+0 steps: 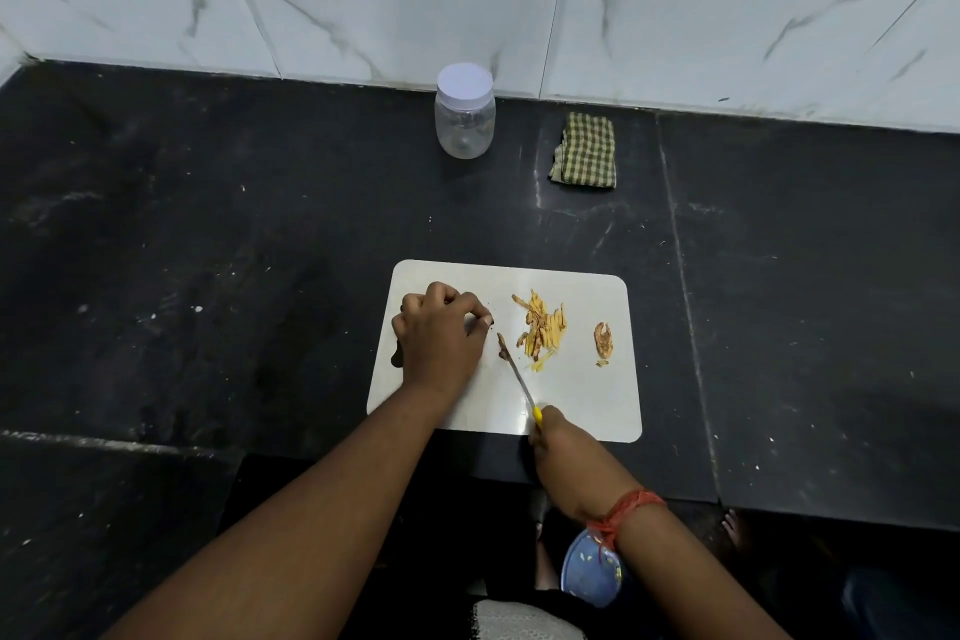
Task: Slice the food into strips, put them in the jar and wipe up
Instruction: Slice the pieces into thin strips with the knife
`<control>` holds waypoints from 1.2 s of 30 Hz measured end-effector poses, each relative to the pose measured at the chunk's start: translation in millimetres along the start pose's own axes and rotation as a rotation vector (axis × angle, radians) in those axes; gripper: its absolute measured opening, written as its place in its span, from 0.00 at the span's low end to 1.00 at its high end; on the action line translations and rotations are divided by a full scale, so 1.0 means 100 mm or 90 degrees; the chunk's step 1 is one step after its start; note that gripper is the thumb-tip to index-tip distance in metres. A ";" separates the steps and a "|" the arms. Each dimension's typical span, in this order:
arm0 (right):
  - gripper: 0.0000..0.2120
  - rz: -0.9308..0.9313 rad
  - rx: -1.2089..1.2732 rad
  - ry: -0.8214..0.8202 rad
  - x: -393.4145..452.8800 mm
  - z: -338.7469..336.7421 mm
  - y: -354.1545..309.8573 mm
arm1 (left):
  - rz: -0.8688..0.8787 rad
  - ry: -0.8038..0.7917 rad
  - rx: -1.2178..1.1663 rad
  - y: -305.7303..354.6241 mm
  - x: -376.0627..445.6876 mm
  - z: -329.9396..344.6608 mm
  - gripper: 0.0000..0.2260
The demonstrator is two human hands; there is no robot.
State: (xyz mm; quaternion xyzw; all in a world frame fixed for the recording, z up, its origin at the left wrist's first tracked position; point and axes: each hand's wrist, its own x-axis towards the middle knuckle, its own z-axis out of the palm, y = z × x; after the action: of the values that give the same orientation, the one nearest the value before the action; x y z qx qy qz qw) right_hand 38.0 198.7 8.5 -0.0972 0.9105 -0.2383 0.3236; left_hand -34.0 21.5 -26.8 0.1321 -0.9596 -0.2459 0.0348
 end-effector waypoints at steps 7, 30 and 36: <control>0.04 0.010 0.191 0.040 -0.03 -0.01 -0.03 | -0.037 -0.034 -0.067 0.00 0.01 -0.05 0.06; 0.02 0.016 0.093 -0.006 0.14 -0.05 -0.10 | 0.118 0.006 0.032 -0.01 -0.21 0.09 0.05; 0.07 0.017 0.089 -0.007 0.10 -0.03 -0.09 | 0.083 0.010 0.015 0.01 -0.22 0.11 0.04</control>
State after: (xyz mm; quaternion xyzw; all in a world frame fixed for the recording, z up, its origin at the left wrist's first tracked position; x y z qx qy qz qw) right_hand 28.9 188.7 9.9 -0.0632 0.8911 -0.2967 0.3375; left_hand -14.4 33.6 -36.2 0.0712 -0.9688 -0.2307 0.0565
